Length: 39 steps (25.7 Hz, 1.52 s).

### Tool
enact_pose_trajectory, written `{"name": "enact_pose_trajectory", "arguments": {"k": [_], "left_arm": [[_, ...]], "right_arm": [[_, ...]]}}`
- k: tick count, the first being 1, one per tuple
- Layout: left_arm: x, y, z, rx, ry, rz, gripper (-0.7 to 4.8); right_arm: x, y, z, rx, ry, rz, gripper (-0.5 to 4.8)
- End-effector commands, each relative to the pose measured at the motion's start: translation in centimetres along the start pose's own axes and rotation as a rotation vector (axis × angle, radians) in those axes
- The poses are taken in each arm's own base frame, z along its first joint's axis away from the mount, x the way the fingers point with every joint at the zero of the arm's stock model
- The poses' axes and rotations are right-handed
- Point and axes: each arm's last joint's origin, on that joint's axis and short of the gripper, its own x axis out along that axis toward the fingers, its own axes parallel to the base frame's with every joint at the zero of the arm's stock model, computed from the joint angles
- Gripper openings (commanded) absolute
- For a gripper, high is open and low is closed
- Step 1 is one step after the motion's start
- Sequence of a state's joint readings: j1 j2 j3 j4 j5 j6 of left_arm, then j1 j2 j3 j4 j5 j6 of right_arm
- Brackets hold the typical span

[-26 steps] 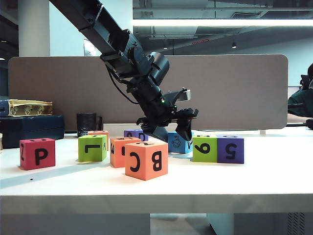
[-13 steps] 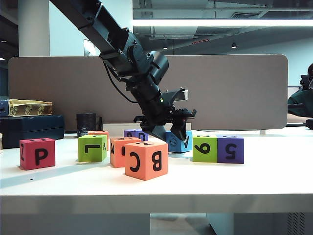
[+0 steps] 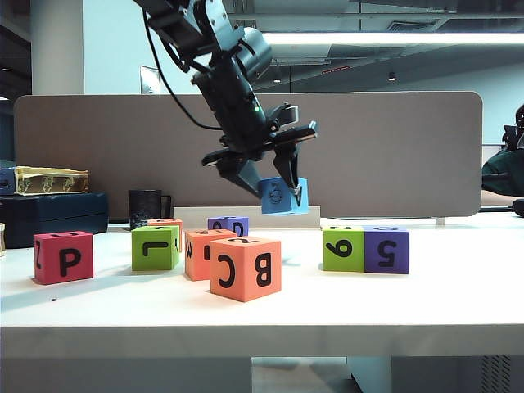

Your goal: Select the appropriate blocks from the scattered letter blocks on the table and arrange them in a row to spell out "TURING".

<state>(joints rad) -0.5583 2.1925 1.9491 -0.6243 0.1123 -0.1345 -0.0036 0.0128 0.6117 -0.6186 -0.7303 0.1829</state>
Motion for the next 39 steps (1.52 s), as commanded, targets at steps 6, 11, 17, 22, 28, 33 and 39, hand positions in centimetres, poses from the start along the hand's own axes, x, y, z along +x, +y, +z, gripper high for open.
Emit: {"name": "enact_pose_trajectory", "arguments": {"k": [6, 11, 17, 22, 28, 33, 39], "left_arm": [[0.2, -1.1, -1.8, -0.157, 0.158, 0.023, 2.21], [0.8, -2.1, -2.2, -0.178, 0.167, 0.053, 2.20], [1.3, -3.1, -2.8, -0.165, 0.170, 0.134, 2.18], [1.9, -3.6, -3.3, -0.196, 0.182, 0.138, 2.18], [3.3, -4.0, -4.8, -0.230, 0.205, 0.183, 2.18], [4.0, -4.6, -5.3, -0.250, 0.227, 0.168, 2.19], [4.1, -5.4, -5.7, -0.237, 0.250, 0.143, 2.38]], "right_arm": [[-0.2, 0.2, 0.1, -0.015, -0.016, 0.003, -0.01], [-0.2, 0.2, 0.1, -0.015, -0.016, 0.003, -0.01], [-0.2, 0.2, 0.1, -0.014, -0.016, 0.004, -0.01], [-0.2, 0.2, 0.1, -0.015, -0.016, 0.003, -0.01], [-0.2, 0.2, 0.1, -0.015, -0.016, 0.004, -0.01], [-0.2, 0.2, 0.1, -0.015, -0.016, 0.004, -0.01], [-0.2, 0.2, 0.1, -0.015, -0.016, 0.003, -0.01]]}}
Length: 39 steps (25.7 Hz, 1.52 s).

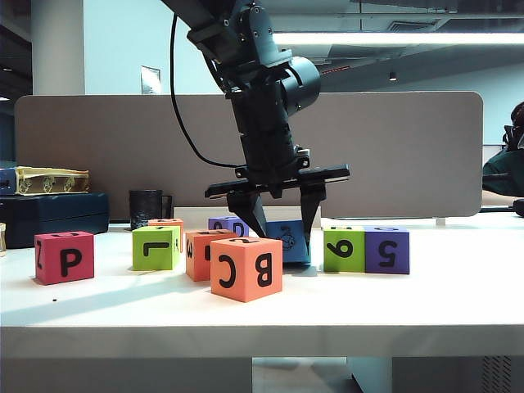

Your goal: Select the appropriate blocks from the scattered letter blocks on the table and arrange them in a row to spell out "TURING".

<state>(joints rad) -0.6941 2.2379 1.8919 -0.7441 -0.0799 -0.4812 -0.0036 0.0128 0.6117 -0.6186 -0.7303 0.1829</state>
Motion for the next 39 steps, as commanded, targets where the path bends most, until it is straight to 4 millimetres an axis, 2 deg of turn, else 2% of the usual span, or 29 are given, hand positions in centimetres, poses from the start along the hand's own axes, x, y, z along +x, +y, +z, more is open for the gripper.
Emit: {"name": "enact_pose_trajectory", "arguments": {"k": [1, 4, 9, 12, 20, 32, 39], "left_arm": [[1.1, -0.3, -1.0, 0.008, 0.078, -0.026, 2.55], [1.0, -0.2, -1.2, 0.009, 0.103, -0.017, 2.81], [1.0, -0.1, -1.5, 0.018, 0.126, -0.004, 2.85], [0.9, -0.1, -1.5, 0.028, 0.133, -0.001, 3.47], [0.2, 0.0, -1.1, 0.084, 0.105, 0.022, 3.46], [-3.4, -0.2, -0.2, 0.151, 0.035, -0.009, 3.46], [-3.7, 0.2, -1.3, 0.170, 0.163, -0.005, 3.40]], "right_arm": [[-0.2, 0.2, 0.1, -0.015, -0.016, 0.004, -0.01], [-0.2, 0.2, 0.1, -0.015, -0.016, 0.003, -0.01], [-0.2, 0.2, 0.1, -0.015, -0.017, 0.003, -0.01], [-0.2, 0.2, 0.1, -0.015, -0.016, 0.003, -0.01], [-0.2, 0.2, 0.1, -0.015, -0.016, 0.003, -0.01], [-0.2, 0.2, 0.1, -0.015, -0.017, 0.004, -0.01], [-0.2, 0.2, 0.1, -0.015, -0.016, 0.003, -0.01]]}}
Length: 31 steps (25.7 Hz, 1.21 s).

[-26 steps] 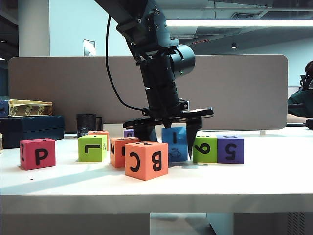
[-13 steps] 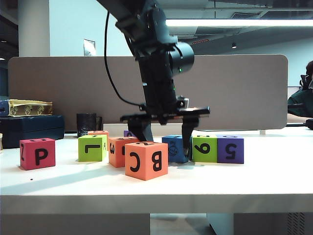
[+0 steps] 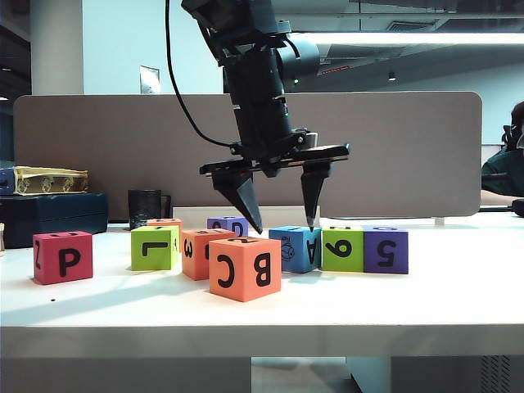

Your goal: Select the appropriate blocks from the scattered letter blocks on the table and arrange them in a row to spell out "TURING".

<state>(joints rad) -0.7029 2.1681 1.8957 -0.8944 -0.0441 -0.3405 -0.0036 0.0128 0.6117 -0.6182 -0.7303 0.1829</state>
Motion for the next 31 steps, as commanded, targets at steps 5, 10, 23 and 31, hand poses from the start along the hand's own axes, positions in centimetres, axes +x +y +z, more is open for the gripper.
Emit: {"name": "enact_pose_trajectory", "arguments": {"k": [5, 10, 23, 31], "left_arm": [[-0.3, -0.4, -1.0, 0.034, 0.103, -0.068, 2.63], [0.0, -1.1, -0.7, 0.079, 0.059, -0.111, 1.37], [1.3, -1.4, 0.0, 0.103, -0.018, -0.110, 0.55], [1.9, -1.6, 0.5, 0.121, -0.065, -0.125, 0.54]], "right_arm": [[-0.2, 0.2, 0.1, -0.015, -0.016, 0.003, -0.01], [-0.2, 0.2, 0.1, -0.015, -0.016, 0.003, -0.01], [-0.2, 0.2, 0.1, -0.015, -0.016, 0.003, -0.01], [-0.2, 0.2, 0.1, -0.015, -0.016, 0.003, -0.01]]}}
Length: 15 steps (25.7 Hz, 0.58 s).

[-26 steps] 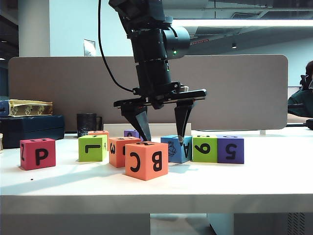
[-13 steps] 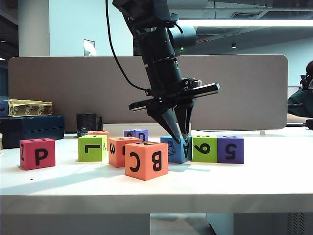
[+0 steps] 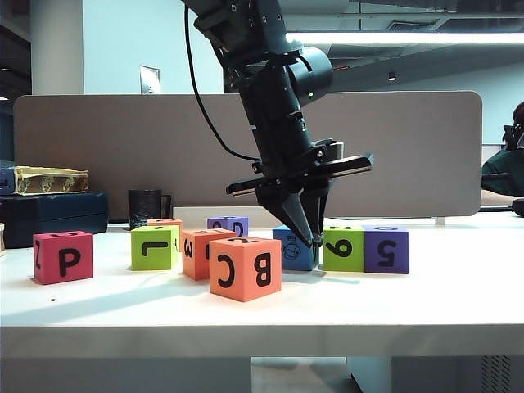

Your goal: Select the appropriate blocks from the scattered letter blocks on the table and arrange them in a row to spell out "TURING".

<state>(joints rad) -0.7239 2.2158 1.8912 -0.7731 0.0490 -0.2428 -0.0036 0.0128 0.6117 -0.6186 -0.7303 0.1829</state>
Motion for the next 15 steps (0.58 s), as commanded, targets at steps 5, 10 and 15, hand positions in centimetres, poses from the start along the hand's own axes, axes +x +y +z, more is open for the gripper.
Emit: {"name": "enact_pose_trajectory", "arguments": {"k": [5, 10, 15], "left_arm": [[-0.3, -0.5, 0.4, 0.010, -0.031, -0.063, 0.54], [-3.3, -0.8, 0.1, 0.021, 0.022, -0.182, 0.54], [-8.7, 0.3, 0.1, 0.125, -0.037, -0.070, 0.54]], "right_arm": [[-0.2, 0.2, 0.1, -0.015, -0.017, 0.003, -0.01], [-0.2, 0.2, 0.1, -0.015, -0.016, 0.003, -0.01], [-0.2, 0.2, 0.1, -0.015, -0.016, 0.003, -0.01]]}}
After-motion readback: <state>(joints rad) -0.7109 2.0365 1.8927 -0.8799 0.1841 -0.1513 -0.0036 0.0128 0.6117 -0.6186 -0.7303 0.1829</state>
